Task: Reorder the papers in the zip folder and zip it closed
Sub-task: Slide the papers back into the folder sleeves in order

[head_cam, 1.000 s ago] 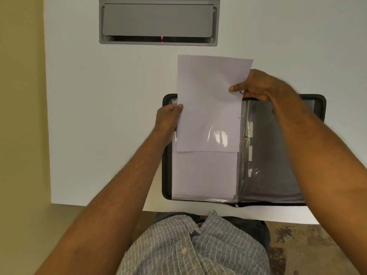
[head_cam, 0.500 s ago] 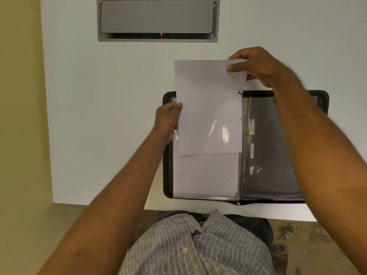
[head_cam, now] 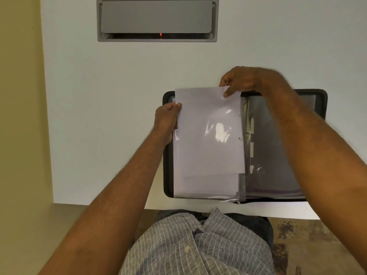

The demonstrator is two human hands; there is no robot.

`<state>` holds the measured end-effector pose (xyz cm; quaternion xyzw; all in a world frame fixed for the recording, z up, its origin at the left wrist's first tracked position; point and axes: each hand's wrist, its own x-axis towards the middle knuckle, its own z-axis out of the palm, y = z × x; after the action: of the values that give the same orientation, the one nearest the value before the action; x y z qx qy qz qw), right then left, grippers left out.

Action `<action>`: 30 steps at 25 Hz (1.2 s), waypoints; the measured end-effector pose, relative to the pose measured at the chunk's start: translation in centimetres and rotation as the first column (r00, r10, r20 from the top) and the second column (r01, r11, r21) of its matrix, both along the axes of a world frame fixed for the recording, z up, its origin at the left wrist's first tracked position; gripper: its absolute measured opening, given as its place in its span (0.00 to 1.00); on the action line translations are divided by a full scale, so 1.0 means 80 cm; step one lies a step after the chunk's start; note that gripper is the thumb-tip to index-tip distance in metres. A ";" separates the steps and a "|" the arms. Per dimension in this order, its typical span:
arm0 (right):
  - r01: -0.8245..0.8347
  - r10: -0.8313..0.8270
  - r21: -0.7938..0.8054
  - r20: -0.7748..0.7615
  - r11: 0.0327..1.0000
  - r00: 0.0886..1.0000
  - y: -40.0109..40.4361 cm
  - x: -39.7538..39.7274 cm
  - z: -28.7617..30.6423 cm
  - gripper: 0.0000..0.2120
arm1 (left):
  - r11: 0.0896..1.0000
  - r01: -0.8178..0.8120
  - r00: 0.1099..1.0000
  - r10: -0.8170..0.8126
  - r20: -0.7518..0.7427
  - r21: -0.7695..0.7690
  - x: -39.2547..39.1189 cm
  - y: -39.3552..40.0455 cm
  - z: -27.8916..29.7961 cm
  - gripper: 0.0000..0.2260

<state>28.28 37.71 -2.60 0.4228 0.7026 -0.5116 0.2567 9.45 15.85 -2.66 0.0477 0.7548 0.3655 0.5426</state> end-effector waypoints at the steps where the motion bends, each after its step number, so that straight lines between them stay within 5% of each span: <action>1: -0.027 0.027 0.000 0.023 1.000 0.999 -0.003 -0.001 0.001 0.08 | 1.000 0.000 1.000 0.000 0.004 0.000 0.000 0.000 0.000 0.08; 10: 0.240 -0.239 -0.009 -0.118 0.971 0.964 -0.013 0.012 -0.002 0.07 | 1.000 0.030 0.999 -0.030 0.018 0.005 -0.003 -0.004 0.004 0.08; 20: -0.042 0.039 0.034 0.067 0.999 0.997 -0.027 0.001 0.009 0.04 | 0.998 0.026 1.000 -0.027 0.005 0.050 0.001 0.001 0.005 0.09; 26: -0.077 0.079 0.102 -0.025 0.992 0.997 -0.049 0.000 0.003 0.13 | 0.999 0.015 1.000 -0.014 -0.021 0.051 0.001 -0.003 0.002 0.08; 30: -0.073 0.080 0.117 -0.053 0.990 0.995 -0.053 0.000 -0.001 0.10 | 0.998 0.021 1.000 -0.020 -0.009 0.056 0.001 -0.008 0.003 0.08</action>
<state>28.31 33.51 -2.68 0.3947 0.7536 -0.4722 0.2311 9.56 15.23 -2.40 0.0722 0.7460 0.3808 0.5416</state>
